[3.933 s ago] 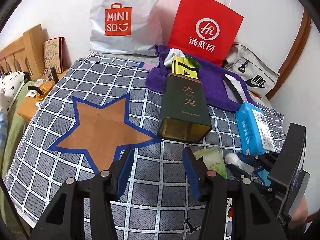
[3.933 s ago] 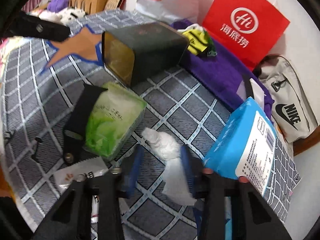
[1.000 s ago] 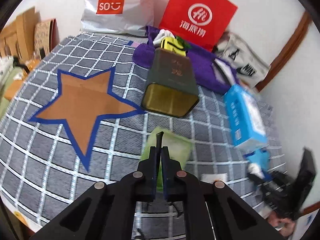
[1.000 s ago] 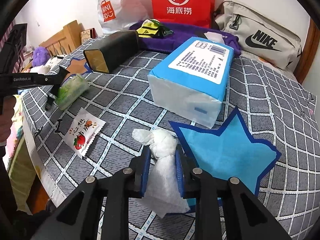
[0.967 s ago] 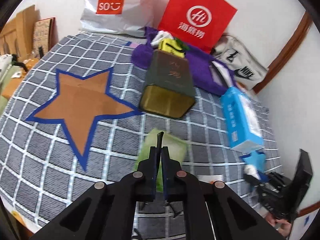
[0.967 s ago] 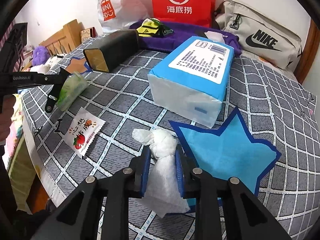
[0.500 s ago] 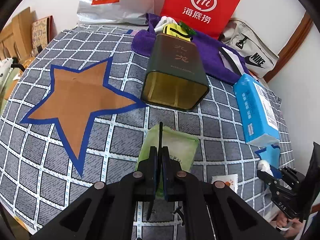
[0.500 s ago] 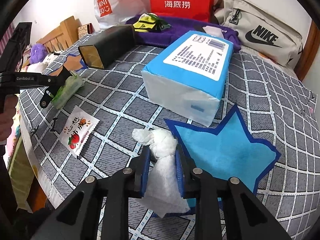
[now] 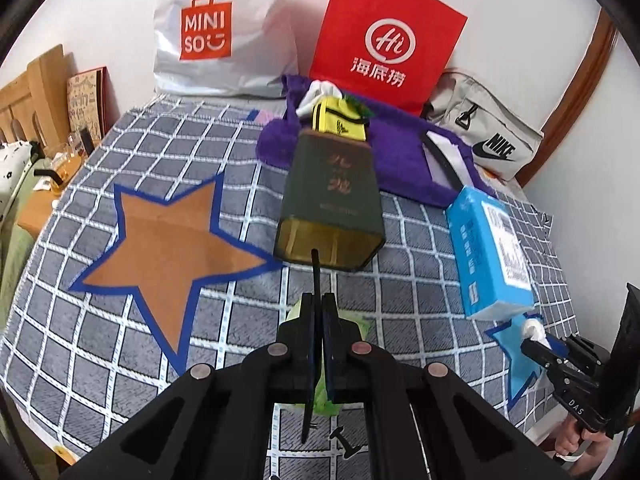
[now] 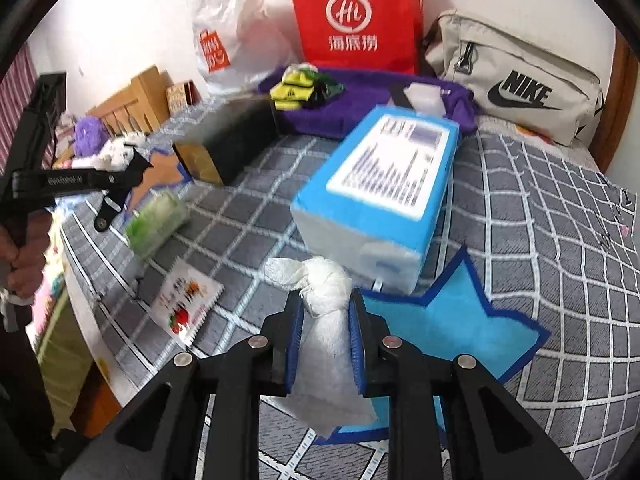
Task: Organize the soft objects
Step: 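Carry the white tissue onto the mesh bag on the towel with the right gripper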
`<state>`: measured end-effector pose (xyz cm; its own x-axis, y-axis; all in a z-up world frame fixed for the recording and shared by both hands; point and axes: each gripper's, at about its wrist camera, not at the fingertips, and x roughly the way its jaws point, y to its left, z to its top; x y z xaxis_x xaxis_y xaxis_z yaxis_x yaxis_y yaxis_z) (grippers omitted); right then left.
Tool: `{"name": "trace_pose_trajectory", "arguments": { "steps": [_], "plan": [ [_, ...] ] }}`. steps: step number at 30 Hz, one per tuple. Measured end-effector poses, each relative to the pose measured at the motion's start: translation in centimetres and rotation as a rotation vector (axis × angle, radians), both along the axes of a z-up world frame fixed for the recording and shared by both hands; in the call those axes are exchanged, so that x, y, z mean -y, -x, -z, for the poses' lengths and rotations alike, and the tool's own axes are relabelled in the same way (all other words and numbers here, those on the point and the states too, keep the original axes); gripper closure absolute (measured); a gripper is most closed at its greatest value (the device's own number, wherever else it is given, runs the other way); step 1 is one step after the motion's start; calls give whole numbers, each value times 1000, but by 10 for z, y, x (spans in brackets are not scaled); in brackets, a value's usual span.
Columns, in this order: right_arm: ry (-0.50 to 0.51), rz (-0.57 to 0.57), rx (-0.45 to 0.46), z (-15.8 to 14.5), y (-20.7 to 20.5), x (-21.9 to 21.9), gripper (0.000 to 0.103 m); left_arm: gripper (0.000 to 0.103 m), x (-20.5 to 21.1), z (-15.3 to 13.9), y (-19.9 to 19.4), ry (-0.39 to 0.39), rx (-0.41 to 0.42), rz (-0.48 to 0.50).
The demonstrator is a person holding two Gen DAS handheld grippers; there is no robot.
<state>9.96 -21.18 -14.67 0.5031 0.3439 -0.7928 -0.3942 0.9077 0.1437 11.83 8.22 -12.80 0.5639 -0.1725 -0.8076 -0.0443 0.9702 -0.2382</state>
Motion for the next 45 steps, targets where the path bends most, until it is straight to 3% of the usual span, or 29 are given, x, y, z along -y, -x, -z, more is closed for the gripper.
{"name": "trace_pose_trajectory", "arguments": {
  "steps": [23, 35, 45],
  "plan": [
    [2, 85, 113, -67, -51, 11, 82, 99, 18, -51, -39, -26, 71, 15],
    [-7, 119, 131, -82, -88, 14, 82, 99, 24, -67, -69, -48, 90, 25],
    [-1, 121, 137, -83, -135, 11, 82, 99, 32, -59, -113, -34, 58, 35]
  ]
}}
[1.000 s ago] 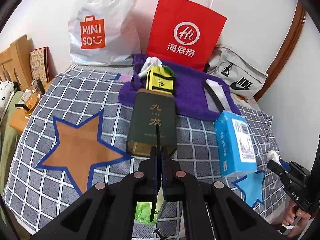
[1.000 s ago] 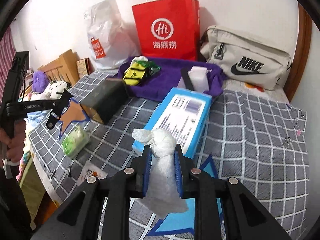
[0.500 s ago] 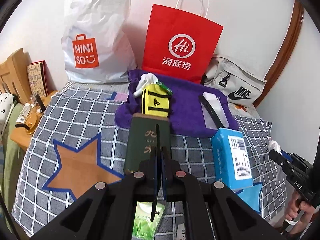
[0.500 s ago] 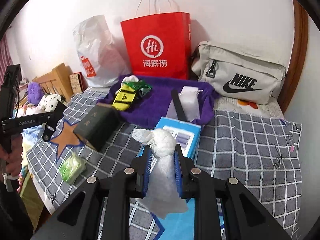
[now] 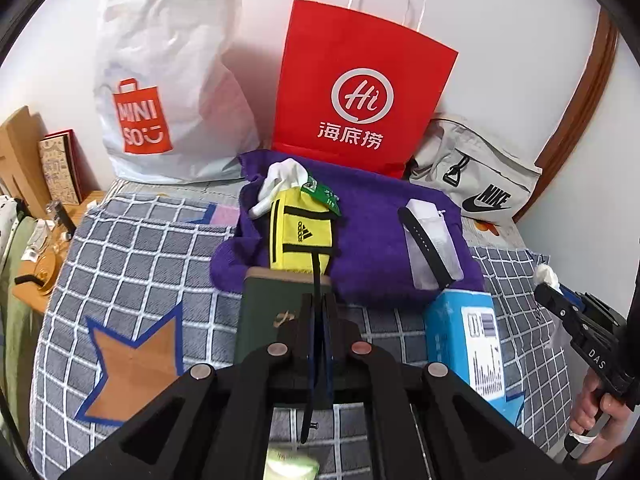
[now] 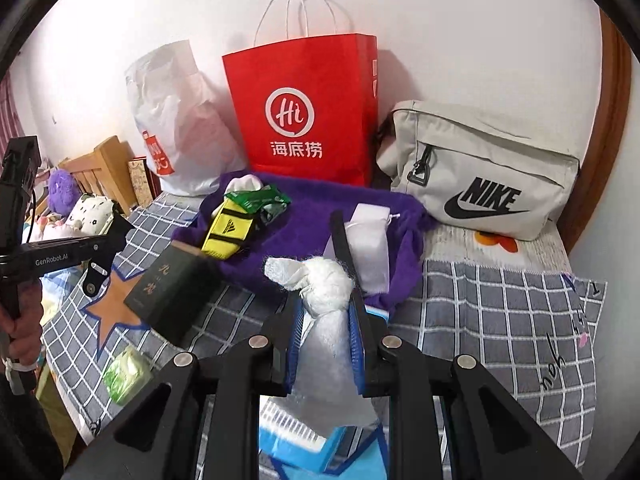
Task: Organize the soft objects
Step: 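Carry the white tissue onto the mesh bag on the towel with the right gripper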
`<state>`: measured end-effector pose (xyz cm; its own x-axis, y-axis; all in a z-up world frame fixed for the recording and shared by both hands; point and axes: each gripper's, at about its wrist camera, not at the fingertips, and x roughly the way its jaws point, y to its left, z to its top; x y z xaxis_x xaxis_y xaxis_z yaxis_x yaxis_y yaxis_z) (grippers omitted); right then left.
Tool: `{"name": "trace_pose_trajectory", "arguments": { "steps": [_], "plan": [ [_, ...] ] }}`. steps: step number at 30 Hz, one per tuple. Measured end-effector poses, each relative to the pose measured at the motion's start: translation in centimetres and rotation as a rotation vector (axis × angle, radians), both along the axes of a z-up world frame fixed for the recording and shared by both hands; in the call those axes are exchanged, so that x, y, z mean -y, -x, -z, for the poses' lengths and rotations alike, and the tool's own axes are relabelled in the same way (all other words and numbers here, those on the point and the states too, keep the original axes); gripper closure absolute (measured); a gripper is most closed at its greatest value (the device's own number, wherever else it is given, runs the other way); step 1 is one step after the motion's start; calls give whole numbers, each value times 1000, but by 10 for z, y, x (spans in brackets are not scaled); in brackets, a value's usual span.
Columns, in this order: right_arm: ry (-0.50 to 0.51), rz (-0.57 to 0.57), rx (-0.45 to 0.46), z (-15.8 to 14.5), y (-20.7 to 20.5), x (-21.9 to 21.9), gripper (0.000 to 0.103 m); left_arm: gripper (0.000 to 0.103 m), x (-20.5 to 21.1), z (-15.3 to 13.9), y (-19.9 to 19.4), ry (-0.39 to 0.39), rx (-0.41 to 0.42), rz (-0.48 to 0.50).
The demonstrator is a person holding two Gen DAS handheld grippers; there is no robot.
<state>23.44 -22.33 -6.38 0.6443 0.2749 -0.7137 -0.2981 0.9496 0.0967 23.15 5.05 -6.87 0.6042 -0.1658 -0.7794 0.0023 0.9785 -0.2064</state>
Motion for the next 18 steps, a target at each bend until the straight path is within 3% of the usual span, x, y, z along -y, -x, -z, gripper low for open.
{"name": "trace_pose_trajectory", "arguments": {
  "steps": [18],
  "plan": [
    [3, -27, -49, 23, -114, -8, 81, 99, -14, 36, -94, 120, -84, -52]
  ]
}}
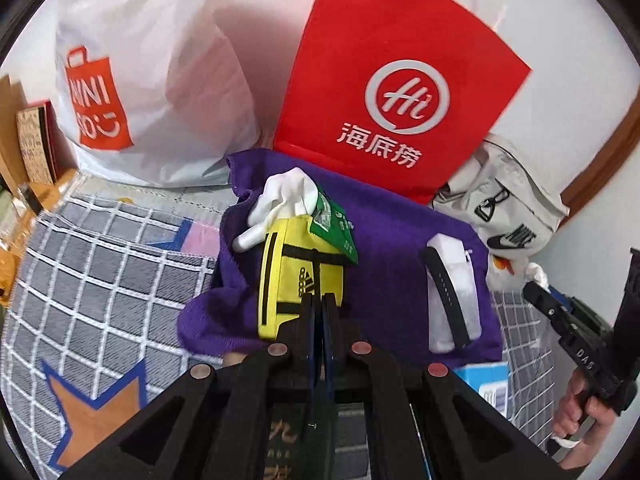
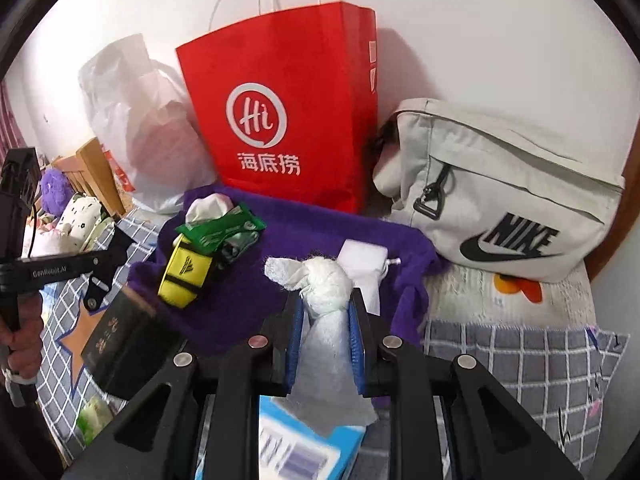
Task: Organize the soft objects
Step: 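Carry the white tissue onto the mesh bag on the towel with the right gripper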
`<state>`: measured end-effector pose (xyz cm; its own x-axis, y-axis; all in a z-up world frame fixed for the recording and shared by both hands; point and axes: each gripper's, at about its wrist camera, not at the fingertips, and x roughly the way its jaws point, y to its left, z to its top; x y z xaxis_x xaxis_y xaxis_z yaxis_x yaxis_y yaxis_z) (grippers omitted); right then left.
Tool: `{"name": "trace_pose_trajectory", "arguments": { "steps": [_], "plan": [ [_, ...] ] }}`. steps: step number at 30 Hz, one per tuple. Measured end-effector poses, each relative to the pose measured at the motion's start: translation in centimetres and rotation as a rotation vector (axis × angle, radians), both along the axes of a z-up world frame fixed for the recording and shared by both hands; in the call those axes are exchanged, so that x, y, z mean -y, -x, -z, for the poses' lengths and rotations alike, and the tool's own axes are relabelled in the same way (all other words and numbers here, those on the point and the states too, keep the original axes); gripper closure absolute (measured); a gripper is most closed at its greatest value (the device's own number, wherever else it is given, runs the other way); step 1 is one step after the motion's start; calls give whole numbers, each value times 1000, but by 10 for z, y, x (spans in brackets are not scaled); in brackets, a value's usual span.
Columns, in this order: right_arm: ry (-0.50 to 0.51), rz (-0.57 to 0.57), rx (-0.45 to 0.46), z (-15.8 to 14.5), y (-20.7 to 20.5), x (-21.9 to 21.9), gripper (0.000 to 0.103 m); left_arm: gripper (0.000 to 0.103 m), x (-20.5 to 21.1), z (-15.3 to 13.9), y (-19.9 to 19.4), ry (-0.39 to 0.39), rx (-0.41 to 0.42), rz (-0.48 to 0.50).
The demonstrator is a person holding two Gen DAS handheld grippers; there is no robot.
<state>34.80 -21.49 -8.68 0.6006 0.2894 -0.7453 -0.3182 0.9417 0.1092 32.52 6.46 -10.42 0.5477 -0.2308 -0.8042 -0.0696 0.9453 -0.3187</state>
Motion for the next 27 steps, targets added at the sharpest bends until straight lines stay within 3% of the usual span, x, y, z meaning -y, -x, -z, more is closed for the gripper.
{"name": "trace_pose_trajectory", "arguments": {
  "steps": [7, 18, 23, 27],
  "plan": [
    [-4, -4, -41, 28, -30, -3, 81, 99, -13, 21, -31, 96, -52, -29],
    [38, -7, -154, 77, -51, -2, 80, 99, -11, 44, -53, 153, -69, 5],
    [44, -9, -153, 81, -52, -3, 78, 99, -13, 58, -62, 196, -114, 7],
    [52, -13, -148, 81, -52, -5, 78, 97, -15, 62, -63, 183, -121, 7]
  ]
}}
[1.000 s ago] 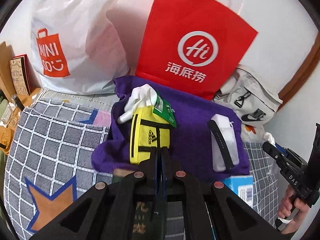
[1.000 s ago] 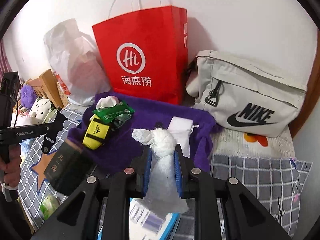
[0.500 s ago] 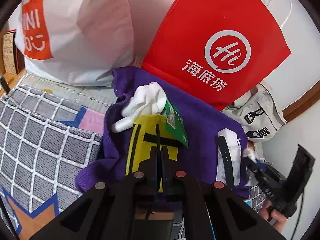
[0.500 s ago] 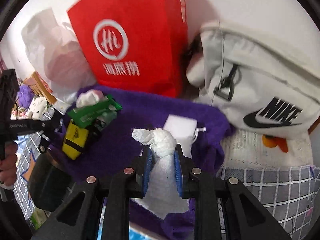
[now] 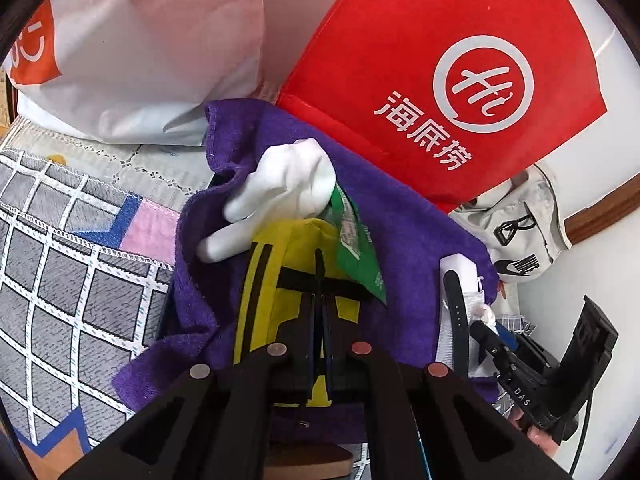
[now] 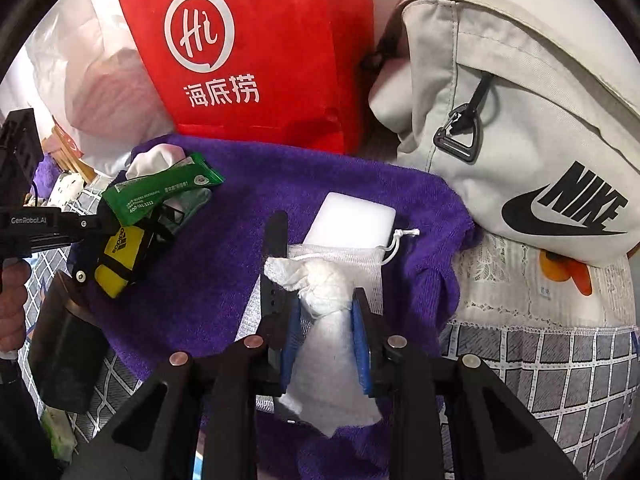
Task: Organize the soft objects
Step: 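Carry the white tissue onto the mesh bag on the towel with the right gripper, then open the right gripper to release the tissue on the mesh bag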
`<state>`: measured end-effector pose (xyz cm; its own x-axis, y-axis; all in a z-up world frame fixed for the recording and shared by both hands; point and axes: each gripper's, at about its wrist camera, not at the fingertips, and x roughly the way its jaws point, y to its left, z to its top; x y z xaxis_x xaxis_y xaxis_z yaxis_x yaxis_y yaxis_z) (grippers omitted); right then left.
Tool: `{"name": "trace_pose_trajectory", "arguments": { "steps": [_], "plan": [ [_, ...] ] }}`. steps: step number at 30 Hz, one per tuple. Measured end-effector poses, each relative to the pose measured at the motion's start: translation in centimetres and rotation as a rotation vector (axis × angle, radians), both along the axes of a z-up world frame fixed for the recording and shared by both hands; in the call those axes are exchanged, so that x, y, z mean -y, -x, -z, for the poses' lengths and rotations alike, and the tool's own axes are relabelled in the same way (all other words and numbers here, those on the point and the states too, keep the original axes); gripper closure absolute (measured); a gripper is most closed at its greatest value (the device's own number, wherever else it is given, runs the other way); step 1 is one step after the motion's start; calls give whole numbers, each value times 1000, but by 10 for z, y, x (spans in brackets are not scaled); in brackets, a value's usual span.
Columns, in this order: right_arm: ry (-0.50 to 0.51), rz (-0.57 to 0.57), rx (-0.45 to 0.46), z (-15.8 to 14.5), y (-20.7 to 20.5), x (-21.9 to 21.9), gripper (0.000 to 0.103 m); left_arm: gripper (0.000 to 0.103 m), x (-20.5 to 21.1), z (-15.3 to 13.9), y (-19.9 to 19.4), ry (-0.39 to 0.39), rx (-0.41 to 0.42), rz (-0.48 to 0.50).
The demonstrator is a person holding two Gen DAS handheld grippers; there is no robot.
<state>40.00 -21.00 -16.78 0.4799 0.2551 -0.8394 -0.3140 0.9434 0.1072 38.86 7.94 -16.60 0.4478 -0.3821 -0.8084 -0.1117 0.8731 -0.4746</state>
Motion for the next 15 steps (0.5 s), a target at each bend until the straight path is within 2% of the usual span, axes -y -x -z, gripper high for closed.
{"name": "trace_pose_trajectory", "arguments": {
  "steps": [2, 6, 9, 13, 15],
  "plan": [
    [3, -2, -2, 0, 0, -1, 76, 92, 0, 1, -1, -24, -9, 5],
    [4, 1, 7, -3, 1, -4, 51, 79, 0, -3, 0, -41, -9, 11],
    [3, -8, 28, -12, 5, -7, 46, 74, -1, -10, 5, -88, -6, -2],
    [41, -9, 70, -24, 13, -10, 28, 65, -4, -22, 18, -137, -3, -6],
    [49, -9, 84, -31, 20, -10, 28, 65, -6, -29, 26, -144, 4, -4]
  ]
}}
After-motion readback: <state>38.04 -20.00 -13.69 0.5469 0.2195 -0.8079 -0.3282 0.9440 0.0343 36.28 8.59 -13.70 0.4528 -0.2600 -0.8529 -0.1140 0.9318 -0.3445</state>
